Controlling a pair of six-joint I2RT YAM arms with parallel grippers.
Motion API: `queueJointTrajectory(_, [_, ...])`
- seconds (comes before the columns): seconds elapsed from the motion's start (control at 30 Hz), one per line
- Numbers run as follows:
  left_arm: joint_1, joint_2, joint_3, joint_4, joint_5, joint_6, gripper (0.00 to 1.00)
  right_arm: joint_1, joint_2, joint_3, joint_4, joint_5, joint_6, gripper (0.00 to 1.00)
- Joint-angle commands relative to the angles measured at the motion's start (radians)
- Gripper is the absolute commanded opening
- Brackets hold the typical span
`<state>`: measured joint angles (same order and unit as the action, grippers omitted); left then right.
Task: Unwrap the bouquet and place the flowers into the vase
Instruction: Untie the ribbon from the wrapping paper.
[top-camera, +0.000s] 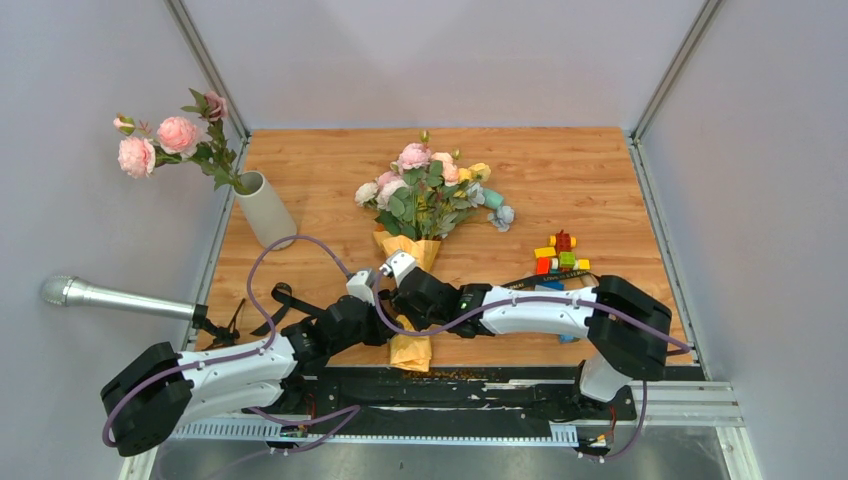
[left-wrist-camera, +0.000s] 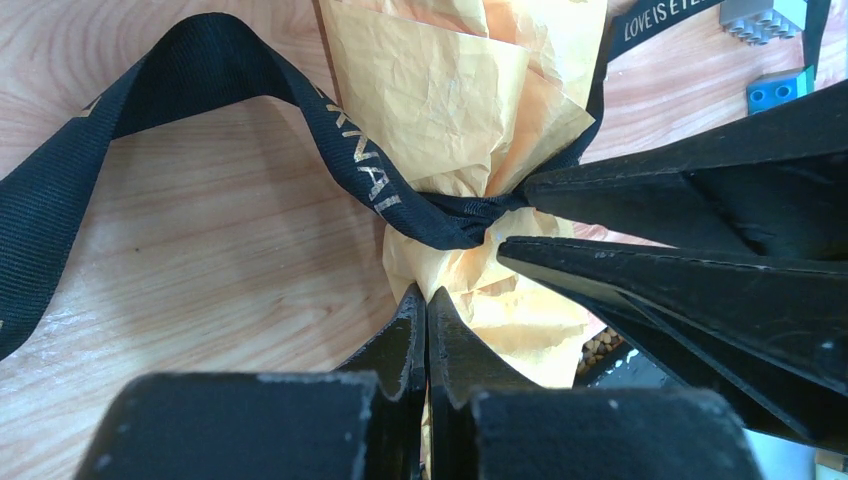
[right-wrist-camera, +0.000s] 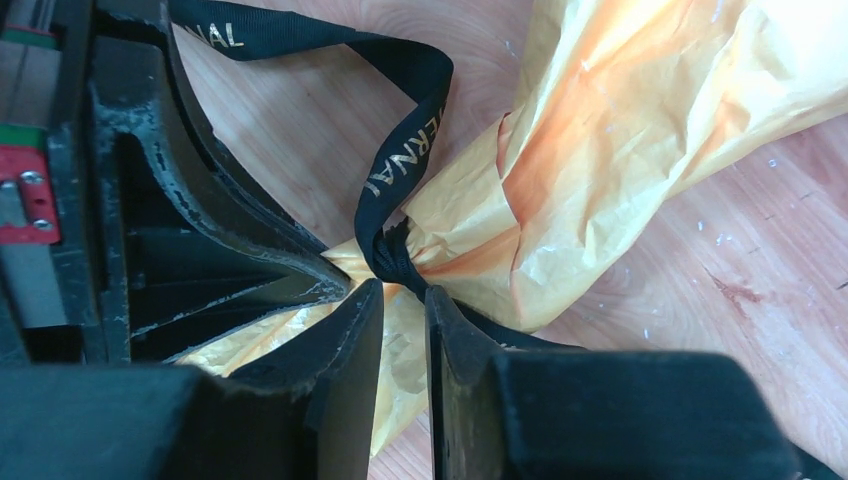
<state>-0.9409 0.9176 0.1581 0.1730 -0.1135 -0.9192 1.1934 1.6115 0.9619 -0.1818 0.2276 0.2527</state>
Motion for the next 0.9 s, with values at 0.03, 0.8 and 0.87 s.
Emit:
queueJointTrajectory(0.03, [0.0,-0.013,0.0,-0.002,-0.025,0.008,0.0,-0.009,0.025,0.061,-0.022,-0.014,0.025,0.22])
queueJointTrajectory(0.8, [0.002,-0.009,0.006,-0.007,-0.037,0.011,0.0,0.117,0.044,0.033,-0.039,0.335,-0.06,0.0])
queueJointTrajectory(0.87, [0.002,-0.009,0.004,-0.009,-0.039,0.011,0.0,0.146,0.047,0.032,-0.052,0.414,-0.061,0.0])
